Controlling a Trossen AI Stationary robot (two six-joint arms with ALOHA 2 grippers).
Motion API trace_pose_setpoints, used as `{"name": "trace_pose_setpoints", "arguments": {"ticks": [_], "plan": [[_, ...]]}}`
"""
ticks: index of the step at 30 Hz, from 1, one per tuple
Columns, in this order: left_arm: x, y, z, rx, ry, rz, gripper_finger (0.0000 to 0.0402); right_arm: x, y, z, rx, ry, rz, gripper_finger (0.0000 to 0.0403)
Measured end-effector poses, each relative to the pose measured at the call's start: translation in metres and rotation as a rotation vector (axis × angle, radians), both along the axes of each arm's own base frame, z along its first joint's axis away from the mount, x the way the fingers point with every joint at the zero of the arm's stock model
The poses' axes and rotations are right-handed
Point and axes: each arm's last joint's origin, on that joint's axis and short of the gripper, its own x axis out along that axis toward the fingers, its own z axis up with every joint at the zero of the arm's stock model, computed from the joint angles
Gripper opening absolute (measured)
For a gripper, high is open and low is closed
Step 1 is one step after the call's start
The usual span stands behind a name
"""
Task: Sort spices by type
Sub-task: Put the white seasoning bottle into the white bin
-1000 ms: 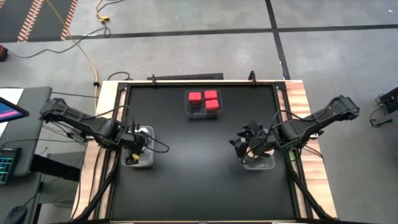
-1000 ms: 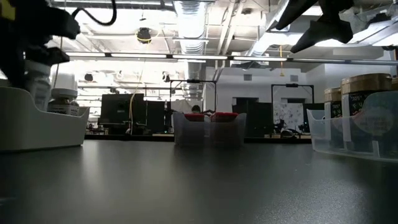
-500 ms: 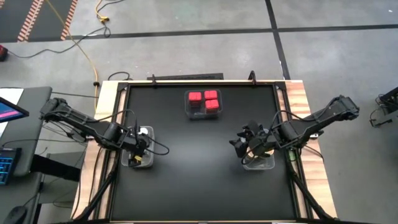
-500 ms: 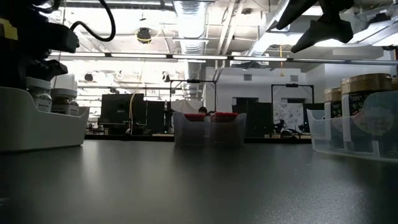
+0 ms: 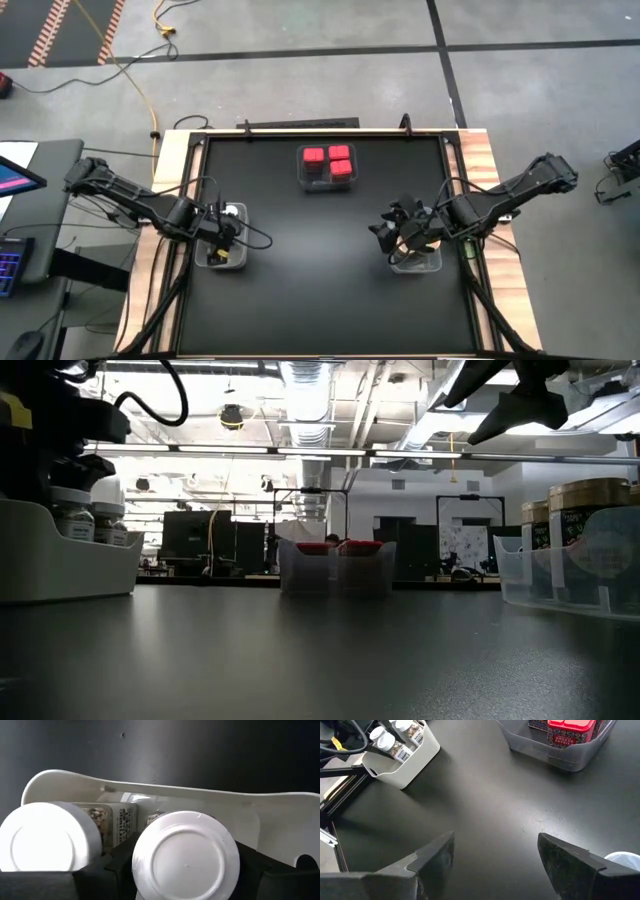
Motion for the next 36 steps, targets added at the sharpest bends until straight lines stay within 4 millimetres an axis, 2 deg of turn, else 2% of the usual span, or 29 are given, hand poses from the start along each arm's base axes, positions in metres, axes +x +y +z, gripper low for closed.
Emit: {"name": "trace_pose_setpoints", "arguments": {"ticks": [28,36], "plan": [[-0.0039,0.0015,-0.0013,0.016,0.041,0.005,0.0221,0.0,0.0,0.0,0.0,0.0,-0.001,0.0313],[-0.0044,0.0017,-0.0014,0.018,0.046,0.009,0.0242,0.0,0.0,0.0,0.0,0.0,-0.001,0.0313]]}}
